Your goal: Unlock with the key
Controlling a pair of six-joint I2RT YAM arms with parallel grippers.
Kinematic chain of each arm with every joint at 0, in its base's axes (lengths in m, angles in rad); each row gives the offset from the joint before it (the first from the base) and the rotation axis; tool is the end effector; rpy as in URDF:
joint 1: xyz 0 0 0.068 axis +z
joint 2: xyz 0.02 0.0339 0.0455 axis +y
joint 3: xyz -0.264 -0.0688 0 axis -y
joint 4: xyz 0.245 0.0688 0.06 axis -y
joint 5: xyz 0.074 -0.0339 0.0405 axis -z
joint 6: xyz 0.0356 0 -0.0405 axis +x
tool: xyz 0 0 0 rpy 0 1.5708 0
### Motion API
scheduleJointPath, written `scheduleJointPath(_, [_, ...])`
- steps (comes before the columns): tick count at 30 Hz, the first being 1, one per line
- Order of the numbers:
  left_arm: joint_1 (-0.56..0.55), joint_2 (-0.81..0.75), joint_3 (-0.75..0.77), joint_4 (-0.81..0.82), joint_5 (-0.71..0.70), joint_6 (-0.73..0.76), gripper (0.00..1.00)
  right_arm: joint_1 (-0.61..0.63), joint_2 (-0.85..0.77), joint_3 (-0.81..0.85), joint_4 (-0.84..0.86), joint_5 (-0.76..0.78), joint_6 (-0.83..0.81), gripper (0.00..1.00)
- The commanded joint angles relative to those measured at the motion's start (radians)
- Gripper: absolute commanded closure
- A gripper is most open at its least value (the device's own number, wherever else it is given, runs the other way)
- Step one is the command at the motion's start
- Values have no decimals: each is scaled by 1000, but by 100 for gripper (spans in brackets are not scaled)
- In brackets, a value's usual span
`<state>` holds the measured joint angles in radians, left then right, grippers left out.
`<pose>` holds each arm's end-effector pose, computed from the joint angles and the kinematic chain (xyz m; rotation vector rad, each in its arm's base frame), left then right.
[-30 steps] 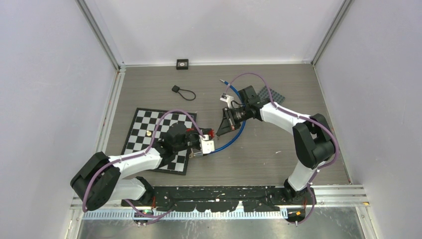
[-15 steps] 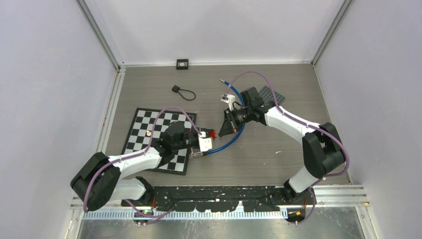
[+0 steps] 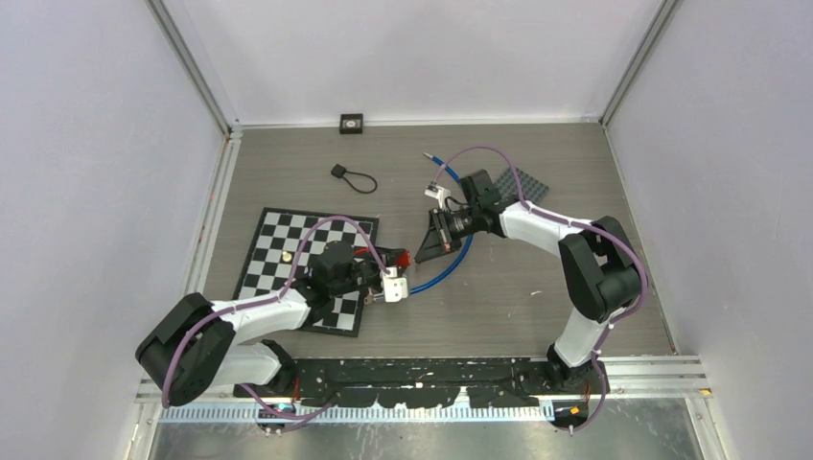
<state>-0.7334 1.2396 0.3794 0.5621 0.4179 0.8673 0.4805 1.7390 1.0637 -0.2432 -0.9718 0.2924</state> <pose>0.1696 -0.1722 0.1853 1.5134 1.0691 -0.2968 0.2968 0.1879 0.1927 -0.6746 2.4298 1.5308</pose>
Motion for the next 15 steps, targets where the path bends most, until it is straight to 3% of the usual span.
scheduleJointPath(1, [-23, -43, 21, 181, 113, -5, 100, -7, -4, 31, 31, 53, -35, 99])
scheduleJointPath(15, [-8, -34, 54, 116, 234, -171, 100, 23, -164, -16, 17, 183, -264, 100])
